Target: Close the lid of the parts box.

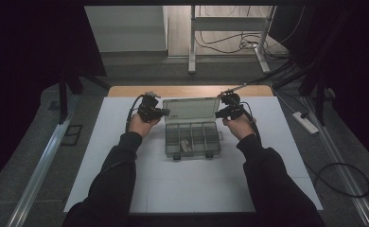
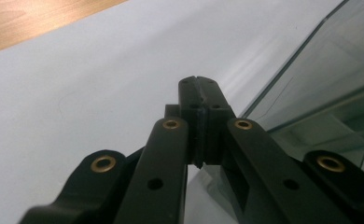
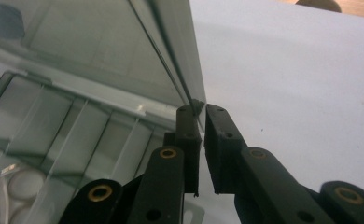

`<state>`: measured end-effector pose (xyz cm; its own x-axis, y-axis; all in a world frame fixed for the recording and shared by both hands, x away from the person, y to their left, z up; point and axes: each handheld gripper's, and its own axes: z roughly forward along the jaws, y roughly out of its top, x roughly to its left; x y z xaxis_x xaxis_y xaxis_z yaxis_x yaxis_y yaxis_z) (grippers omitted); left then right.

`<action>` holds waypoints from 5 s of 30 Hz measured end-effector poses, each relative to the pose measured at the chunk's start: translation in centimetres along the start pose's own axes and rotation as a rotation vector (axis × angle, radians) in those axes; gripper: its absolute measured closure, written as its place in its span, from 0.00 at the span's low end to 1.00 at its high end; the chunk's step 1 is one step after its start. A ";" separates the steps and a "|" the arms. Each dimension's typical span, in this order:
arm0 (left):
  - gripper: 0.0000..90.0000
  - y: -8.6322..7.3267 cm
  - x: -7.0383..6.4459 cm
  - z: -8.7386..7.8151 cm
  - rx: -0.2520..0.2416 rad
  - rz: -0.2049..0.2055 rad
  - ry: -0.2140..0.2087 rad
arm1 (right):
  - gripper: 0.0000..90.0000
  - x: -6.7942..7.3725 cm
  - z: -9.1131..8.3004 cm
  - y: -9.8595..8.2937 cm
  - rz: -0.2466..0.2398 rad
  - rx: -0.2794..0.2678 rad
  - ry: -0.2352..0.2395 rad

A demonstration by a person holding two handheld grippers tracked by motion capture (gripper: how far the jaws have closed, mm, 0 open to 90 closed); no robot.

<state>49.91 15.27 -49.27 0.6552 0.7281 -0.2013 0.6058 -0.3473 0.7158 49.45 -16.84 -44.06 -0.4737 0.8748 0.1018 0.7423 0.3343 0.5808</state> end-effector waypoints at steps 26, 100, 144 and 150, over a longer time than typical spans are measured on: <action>0.99 -0.7 -3.4 -3.6 0.025 0.071 -0.009 | 0.99 1.0 -3.1 -3.1 -0.119 0.061 0.109; 0.99 -7.6 -12.1 -5.2 0.146 0.061 -0.059 | 1.00 2.9 -2.9 -9.0 -0.322 0.040 0.161; 0.76 -8.6 -11.7 -5.8 0.190 0.026 -0.072 | 0.74 3.9 -4.1 -9.3 -0.344 0.022 0.160; 0.68 -8.6 -11.7 -6.4 0.179 0.035 -0.068 | 0.63 3.9 -4.6 -9.6 -0.340 0.018 0.152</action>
<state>34.11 13.53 -48.80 0.7025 0.6743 -0.2275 0.6488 -0.4755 0.5942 38.32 -18.21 -45.52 -0.7587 0.6509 0.0253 0.5379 0.6042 0.5879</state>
